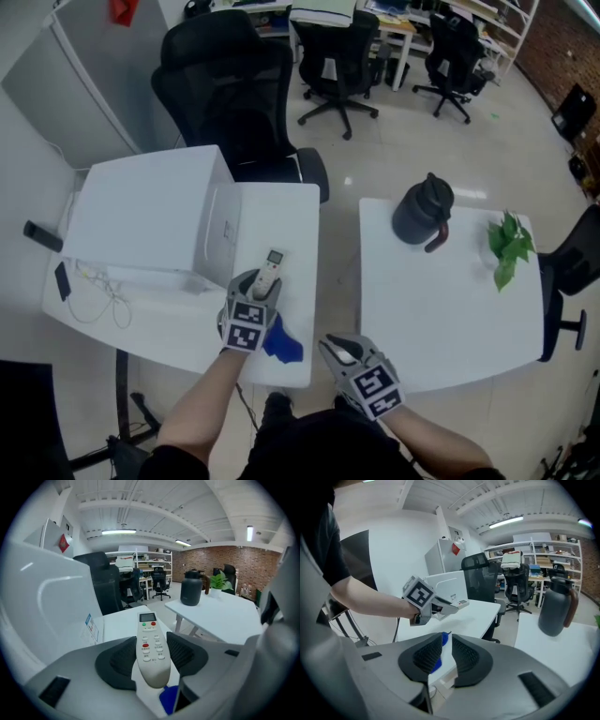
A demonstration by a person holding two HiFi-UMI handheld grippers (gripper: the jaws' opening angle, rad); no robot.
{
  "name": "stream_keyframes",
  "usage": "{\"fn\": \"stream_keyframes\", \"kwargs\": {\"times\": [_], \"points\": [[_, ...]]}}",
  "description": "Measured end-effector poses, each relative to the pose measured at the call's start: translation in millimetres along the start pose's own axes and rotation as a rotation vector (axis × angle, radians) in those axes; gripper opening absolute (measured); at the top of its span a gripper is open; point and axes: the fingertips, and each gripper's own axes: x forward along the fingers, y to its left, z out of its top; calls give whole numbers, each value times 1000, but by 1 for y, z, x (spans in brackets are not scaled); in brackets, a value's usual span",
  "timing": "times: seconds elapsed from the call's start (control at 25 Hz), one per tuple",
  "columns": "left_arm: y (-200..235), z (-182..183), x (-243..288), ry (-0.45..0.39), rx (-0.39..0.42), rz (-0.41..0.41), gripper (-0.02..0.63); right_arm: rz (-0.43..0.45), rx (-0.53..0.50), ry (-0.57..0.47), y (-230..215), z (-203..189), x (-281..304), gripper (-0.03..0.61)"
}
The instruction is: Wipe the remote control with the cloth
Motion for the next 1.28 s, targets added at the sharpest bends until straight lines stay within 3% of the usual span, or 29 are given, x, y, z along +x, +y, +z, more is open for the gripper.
{"fn": "stream_keyframes", "kwargs": {"times": [0.16,0.28,0.48,1.0,1.16,1.28], "points": [[-13,17,-56,-61,33,-19,207,50,-18,29,18,0,30,112],[-17,17,-94,-81,49,-11,207,75,-49,58,31,-8,55,184],[-14,11,-143,-99,84,26,207,62,-87,151,38,-32,98,241],[-22,-10,-186,-86,215,85,207,77,-66,315,44,-72,166,242],[-22,-14,-190,-77,239,97,207,54,-80,316,43,-73,165,149],[-22,-15,-190,-72,255,102,207,48,-78,300,42,-68,158,122]]}}
